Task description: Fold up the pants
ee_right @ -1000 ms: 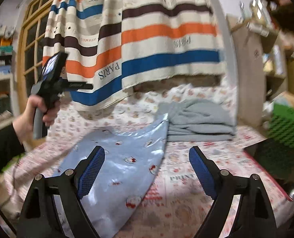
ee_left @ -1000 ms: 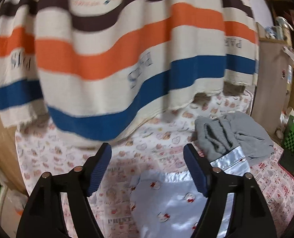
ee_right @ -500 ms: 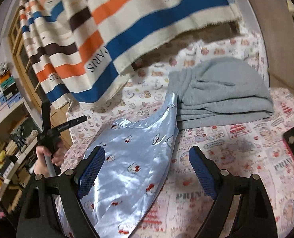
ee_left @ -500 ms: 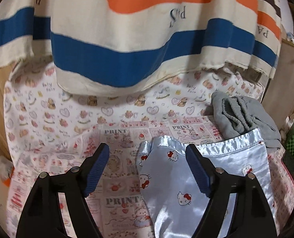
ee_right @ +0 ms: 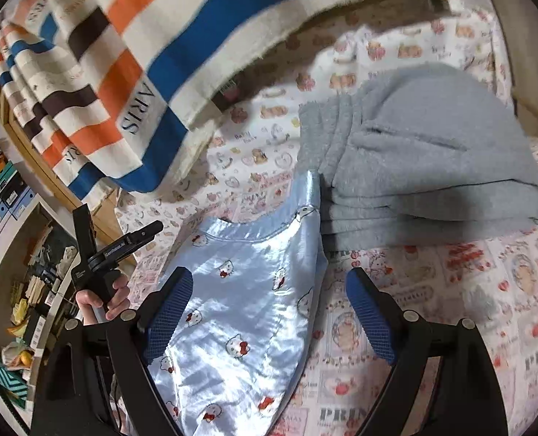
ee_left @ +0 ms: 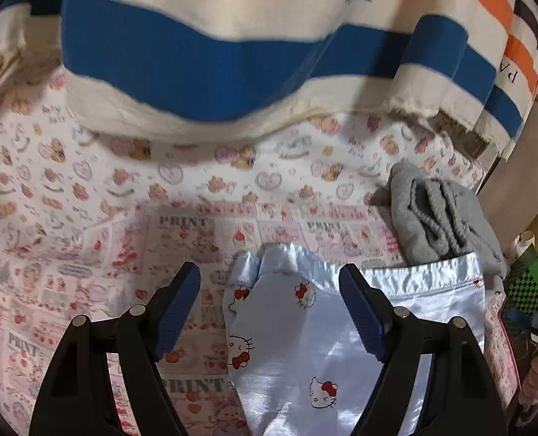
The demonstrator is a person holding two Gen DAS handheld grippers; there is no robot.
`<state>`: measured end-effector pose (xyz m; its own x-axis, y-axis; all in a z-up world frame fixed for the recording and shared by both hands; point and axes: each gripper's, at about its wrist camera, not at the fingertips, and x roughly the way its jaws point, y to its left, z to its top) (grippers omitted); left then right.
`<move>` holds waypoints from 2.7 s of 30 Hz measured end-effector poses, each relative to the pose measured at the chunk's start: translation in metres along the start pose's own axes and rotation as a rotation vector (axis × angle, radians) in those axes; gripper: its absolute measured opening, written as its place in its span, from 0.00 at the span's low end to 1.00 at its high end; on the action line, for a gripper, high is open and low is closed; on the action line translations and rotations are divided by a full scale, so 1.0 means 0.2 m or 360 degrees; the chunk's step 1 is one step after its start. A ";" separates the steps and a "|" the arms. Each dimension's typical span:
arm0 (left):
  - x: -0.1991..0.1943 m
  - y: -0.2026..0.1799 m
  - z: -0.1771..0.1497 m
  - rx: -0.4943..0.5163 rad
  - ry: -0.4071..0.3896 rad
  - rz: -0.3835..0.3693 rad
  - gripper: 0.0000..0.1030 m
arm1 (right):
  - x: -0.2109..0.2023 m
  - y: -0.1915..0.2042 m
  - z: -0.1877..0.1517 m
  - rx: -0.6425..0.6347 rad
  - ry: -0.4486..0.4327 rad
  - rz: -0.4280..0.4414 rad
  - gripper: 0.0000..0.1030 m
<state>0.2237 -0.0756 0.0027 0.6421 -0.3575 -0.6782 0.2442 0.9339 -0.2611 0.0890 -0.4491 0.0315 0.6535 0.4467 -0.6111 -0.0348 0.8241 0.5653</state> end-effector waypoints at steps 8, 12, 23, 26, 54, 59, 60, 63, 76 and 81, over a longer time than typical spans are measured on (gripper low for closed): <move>0.13 0.08 -0.02 -0.0001 0.0202 -0.0118 0.56 | 0.27 -0.16 0.08 -0.0042 0.0198 0.0059 0.73; 0.23 0.13 -0.01 -0.0103 0.0319 -0.0213 0.56 | 0.38 -0.18 0.09 -0.0045 0.0287 0.0040 0.66; 0.36 0.03 0.01 0.0038 0.0341 -0.0138 0.41 | 0.58 -0.18 0.11 -0.0045 0.0382 0.0037 0.31; 0.37 0.01 0.00 0.0076 0.0334 -0.0111 0.04 | 0.62 -0.18 0.12 -0.0005 0.0406 0.0036 0.11; 0.02 0.41 0.16 0.0081 -0.0117 0.0292 0.39 | 0.92 0.51 0.39 -0.0469 0.0052 -0.0406 0.58; -0.28 0.32 0.05 0.0193 -0.0355 0.0383 0.39 | 0.64 0.53 0.34 -0.0540 -0.0103 -0.0418 0.58; -0.36 0.29 0.03 0.0211 -0.0404 0.0392 0.40 | 0.56 0.52 0.31 -0.0553 -0.0124 -0.0374 0.59; -0.59 0.18 -0.08 0.0258 -0.0558 0.0423 0.45 | 0.32 0.61 0.19 -0.0597 -0.0200 -0.0257 0.60; -1.24 -0.20 -0.73 0.0256 -0.0876 0.0455 0.45 | -0.48 0.64 -0.46 -0.0528 -0.0379 0.0156 0.65; -1.25 -0.31 -0.99 0.0288 -0.0831 0.0422 0.44 | -0.52 0.57 -0.72 -0.0467 -0.0430 0.0075 0.65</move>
<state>-0.0960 -0.0451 0.0534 0.9581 -0.1072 -0.2657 0.1173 0.9928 0.0226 -0.0922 -0.3517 0.0794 0.8198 0.4111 -0.3987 -0.2583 0.8868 0.3832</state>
